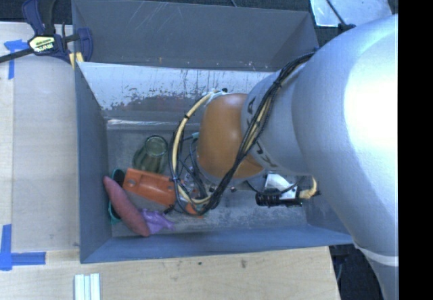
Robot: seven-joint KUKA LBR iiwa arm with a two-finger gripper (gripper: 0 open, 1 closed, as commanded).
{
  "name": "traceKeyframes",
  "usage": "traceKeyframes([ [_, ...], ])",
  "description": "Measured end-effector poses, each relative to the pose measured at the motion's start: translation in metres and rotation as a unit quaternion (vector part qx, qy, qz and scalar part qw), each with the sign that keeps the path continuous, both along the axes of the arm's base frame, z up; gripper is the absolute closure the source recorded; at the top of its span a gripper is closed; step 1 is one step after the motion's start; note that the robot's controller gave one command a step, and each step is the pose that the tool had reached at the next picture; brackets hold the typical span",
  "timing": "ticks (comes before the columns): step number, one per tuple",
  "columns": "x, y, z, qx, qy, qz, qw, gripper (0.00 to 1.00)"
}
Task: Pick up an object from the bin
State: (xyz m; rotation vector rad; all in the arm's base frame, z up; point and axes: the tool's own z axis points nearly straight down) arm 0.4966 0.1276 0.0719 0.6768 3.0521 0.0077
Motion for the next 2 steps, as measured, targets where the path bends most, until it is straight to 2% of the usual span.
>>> traceKeyframes([
  [2,-0.0010,-0.0003,0.0046,0.000,0.0016,0.000,1.0000,1.00],
])
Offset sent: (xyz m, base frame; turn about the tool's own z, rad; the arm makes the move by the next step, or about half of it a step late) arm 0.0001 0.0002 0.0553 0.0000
